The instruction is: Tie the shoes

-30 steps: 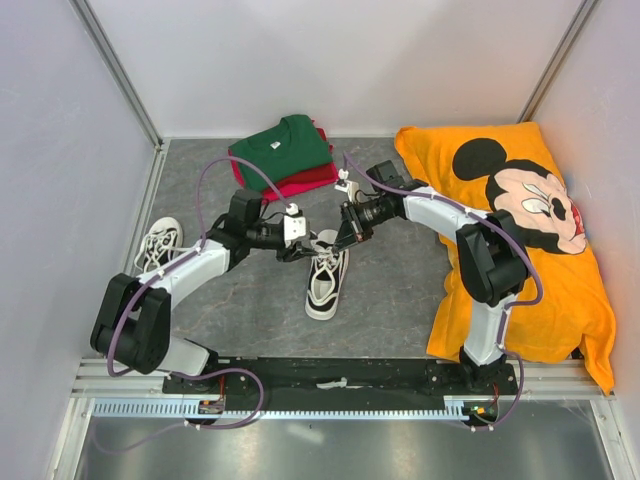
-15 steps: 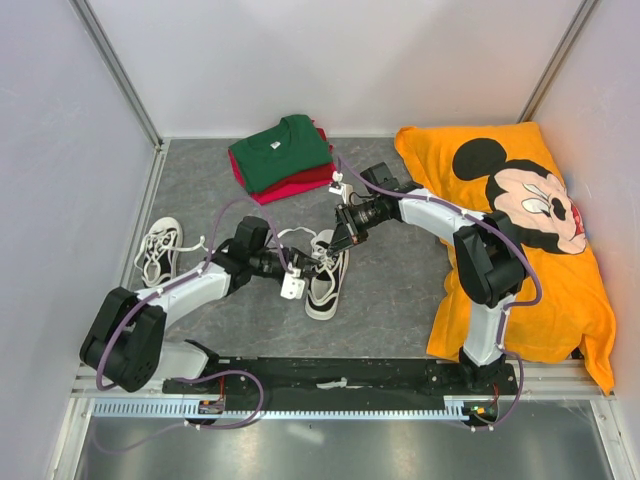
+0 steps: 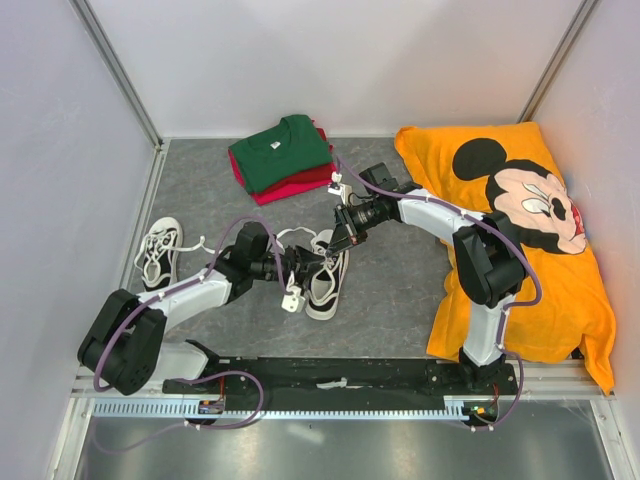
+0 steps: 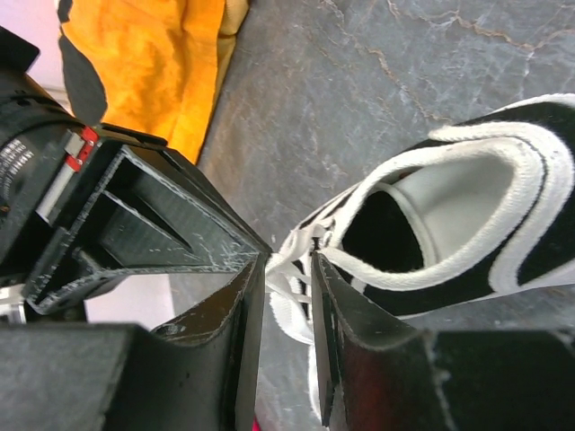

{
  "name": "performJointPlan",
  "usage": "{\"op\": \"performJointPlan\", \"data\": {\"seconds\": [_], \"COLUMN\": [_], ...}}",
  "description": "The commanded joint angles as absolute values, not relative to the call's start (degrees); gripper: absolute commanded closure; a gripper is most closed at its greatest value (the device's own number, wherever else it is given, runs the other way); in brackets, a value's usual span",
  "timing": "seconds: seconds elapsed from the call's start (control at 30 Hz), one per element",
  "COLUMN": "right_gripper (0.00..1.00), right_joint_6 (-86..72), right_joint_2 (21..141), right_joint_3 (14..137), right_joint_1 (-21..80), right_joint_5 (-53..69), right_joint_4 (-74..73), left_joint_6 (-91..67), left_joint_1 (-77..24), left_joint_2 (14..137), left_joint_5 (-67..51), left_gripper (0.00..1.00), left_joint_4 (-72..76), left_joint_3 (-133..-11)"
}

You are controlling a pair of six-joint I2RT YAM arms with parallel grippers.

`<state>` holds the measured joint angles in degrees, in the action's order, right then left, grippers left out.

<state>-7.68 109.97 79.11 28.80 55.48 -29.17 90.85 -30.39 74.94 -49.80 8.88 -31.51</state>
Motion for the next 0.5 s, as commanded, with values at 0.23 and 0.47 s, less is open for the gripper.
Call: {"op": "performJointPlan", "data": {"seconds": [0.23, 0.47], "right_gripper": [1.00, 1.00], "right_joint_6": [-8.26, -8.44], "right_joint_2": [109.69, 109.69], "right_joint_3": [79.54, 79.28], "right_joint_1": [29.44, 29.44], "right_joint_5": [57.04, 57.57], "right_joint_4": [-27.77, -27.86], "left_joint_6": [97.47, 98.00], "left_joint_1": [-31.90, -32.08], "left_joint_2": [77.95, 79.54], "left_joint_5": [-48.08, -46.85], "left_gripper": [0.68, 0.79], "left_joint_4": [12.92, 14.06], "left_joint_3": [-33.31, -34.01]}}
